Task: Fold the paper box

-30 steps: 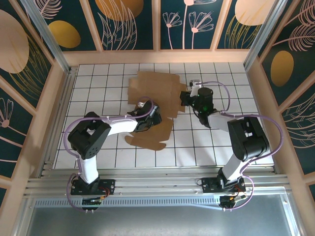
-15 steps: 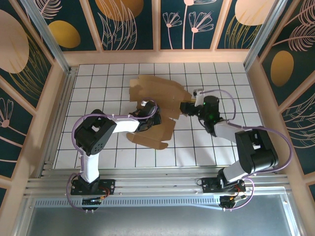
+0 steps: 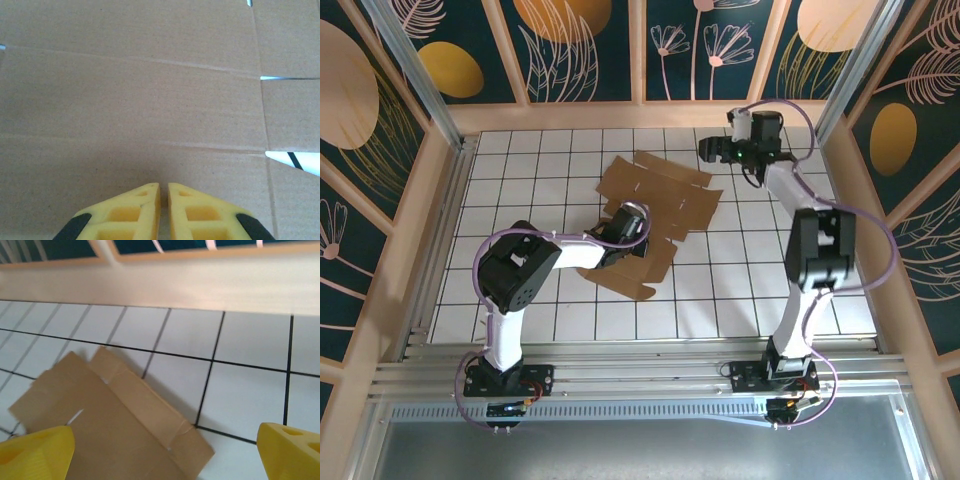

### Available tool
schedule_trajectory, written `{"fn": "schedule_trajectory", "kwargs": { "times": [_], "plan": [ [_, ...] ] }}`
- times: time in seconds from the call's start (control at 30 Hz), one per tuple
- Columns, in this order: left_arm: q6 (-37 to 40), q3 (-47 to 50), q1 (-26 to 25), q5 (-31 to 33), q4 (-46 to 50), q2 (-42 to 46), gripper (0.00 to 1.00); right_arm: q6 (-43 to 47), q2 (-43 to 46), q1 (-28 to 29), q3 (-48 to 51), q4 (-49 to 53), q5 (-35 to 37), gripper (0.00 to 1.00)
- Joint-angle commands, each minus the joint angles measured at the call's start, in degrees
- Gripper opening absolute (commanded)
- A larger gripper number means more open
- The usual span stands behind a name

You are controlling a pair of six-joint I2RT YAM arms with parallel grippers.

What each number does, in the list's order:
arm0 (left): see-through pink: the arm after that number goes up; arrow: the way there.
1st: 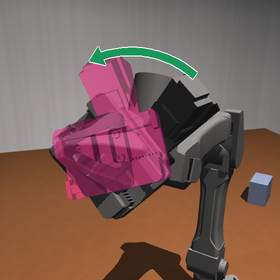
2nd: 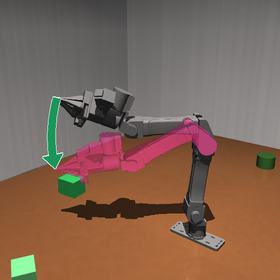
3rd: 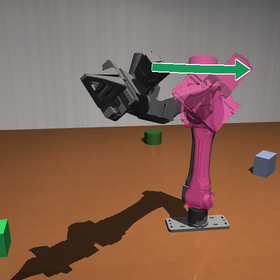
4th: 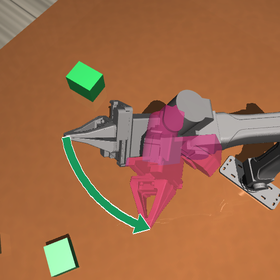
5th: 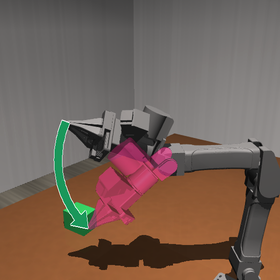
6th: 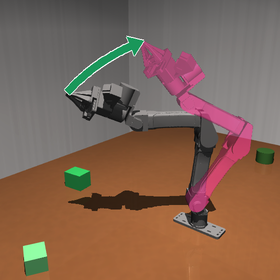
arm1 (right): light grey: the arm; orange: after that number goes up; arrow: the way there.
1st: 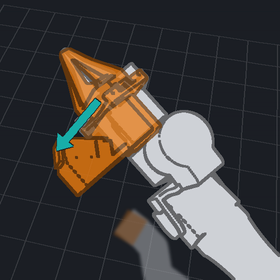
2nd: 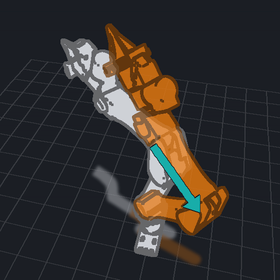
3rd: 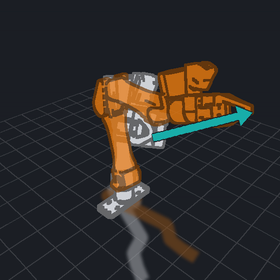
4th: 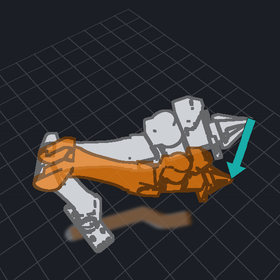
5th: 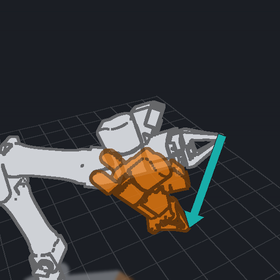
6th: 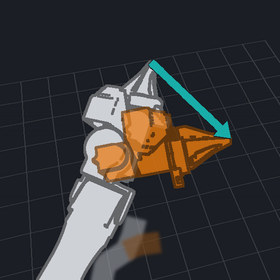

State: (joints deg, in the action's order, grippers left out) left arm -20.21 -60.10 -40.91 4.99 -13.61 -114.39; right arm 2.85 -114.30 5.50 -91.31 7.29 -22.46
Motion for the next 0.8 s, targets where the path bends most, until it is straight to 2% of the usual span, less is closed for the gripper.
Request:
{"fn": "schedule_trajectory", "kwargs": {
  "times": [0.0,0.2,0.3,0.4,0.5,0.57,0.77],
  "plan": [
    [3.90,1.29,1.47,0.63,7.59,-3.89,0.13,1.81,-9.90,-0.76,-9.45,15.62,-2.38,0.94],
    [3.64,1.89,1.66,-0.86,6.16,-3.59,0.13,1.88,-20.89,-0.78,-20.36,16.75,-8.06,0.92],
    [3.55,1.82,1.62,-0.80,6.20,-4.16,0.13,1.83,-25.43,-0.73,-25.31,19.40,-13.17,0.91],
    [3.69,1.67,1.62,-0.36,6.22,-4.44,0.13,2.38,-28.34,-0.04,-27.68,21.72,-16.97,0.87],
    [4.16,1.19,1.79,-0.12,6.39,-4.67,0.13,2.94,-29.15,0.65,-27.78,22.06,-16.66,0.83],
    [4.29,0.73,1.97,0.02,6.79,-4.86,0.13,2.87,-29.57,0.71,-28.05,22.39,-16.91,0.76],
    [4.33,-0.32,2.54,0.81,7.01,-5.01,0.12,3.38,-29.51,0.73,-28.96,25.21,-15.75,0.45]
  ]
}}
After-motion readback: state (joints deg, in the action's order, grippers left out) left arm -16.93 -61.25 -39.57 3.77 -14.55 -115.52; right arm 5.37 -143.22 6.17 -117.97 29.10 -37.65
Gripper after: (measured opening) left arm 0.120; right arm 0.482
